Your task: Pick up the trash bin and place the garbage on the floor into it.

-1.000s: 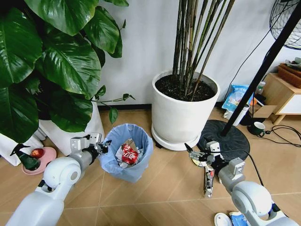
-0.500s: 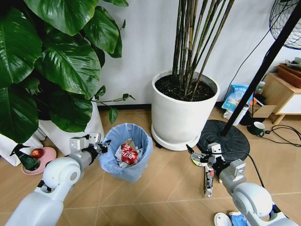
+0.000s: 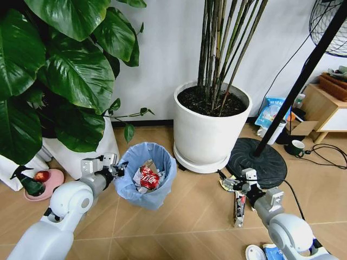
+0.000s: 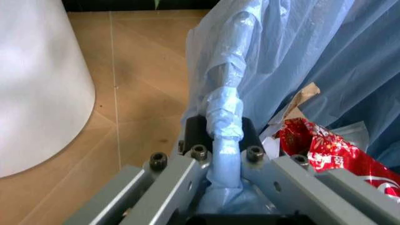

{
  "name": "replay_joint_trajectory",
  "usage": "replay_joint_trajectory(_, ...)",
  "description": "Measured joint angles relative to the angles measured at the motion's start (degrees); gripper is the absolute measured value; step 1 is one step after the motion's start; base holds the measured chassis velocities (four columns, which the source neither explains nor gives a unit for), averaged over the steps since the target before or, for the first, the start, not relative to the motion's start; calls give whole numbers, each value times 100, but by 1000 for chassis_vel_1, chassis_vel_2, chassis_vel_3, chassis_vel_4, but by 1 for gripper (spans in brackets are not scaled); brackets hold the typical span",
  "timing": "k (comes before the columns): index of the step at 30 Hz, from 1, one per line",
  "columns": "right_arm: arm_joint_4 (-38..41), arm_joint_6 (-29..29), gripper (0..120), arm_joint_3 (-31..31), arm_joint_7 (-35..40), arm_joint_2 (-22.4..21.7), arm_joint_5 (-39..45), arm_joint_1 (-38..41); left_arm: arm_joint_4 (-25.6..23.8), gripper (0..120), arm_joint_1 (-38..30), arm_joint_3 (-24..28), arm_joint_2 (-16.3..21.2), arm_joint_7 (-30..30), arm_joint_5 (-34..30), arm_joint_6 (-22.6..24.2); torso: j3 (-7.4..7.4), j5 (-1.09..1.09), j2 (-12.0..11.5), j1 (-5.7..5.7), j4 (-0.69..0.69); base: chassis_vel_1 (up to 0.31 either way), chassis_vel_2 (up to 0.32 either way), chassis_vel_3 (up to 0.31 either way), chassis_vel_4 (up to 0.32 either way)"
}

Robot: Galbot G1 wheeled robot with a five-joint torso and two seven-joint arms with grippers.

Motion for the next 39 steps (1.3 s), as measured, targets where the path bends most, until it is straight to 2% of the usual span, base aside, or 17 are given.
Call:
replay_joint_trajectory(2, -143, 10, 100, 31, 16, 23, 14, 0, 0, 0, 6, 0, 0, 1, 1, -1, 0, 0, 0, 0, 0, 0, 0, 0, 0)
replay_joint_trajectory(7, -1218, -29, 100, 133, 38, 139, 259, 124, -20, 0, 15, 16, 18, 5, 1, -2, 0, -1, 0, 0, 1, 0, 0, 0, 0)
replay_joint_trajectory(8, -1218, -29, 100, 133, 38, 139, 259, 124, -20, 0, 15, 16, 18, 5, 1, -2, 0, -1, 0, 0, 1, 0, 0, 0, 0)
replay_joint_trajectory(14, -2158, -354, 100, 49, 152, 371, 704, 361, -28, 0, 20, 84, 52, 13, -2, -2, 0, -3, 0, 0, 0, 0, 0, 0, 0)
replay_joint_trajectory(20, -2692, -421, 100, -51, 249, 630, 728, 610, 3, 0, -44, 164, 50, 19, -2, -2, 0, 0, 0, 0, 0, 0, 0, 0, 0)
replay_joint_trajectory(28, -3891, -235, 100, -227, 71, 1033, 369, 1379, 31, 0, -78, 194, 115, 47, -29, -1, 0, 0, 0, 0, 1, 0, 0, 0, 0)
replay_joint_trajectory(36, -4138, -289, 99, -284, 26, 1137, 291, 1667, 23, 0, -82, 184, 116, 49, -39, -2, 0, 0, 0, 0, 1, 0, 0, 0, 0)
replay_joint_trajectory(39, -4259, -358, 88, -288, 65, 1170, 254, 1736, 23, 0, -94, 183, 117, 58, -40, -1, 0, -2, 0, 0, 1, 0, 0, 0, 0)
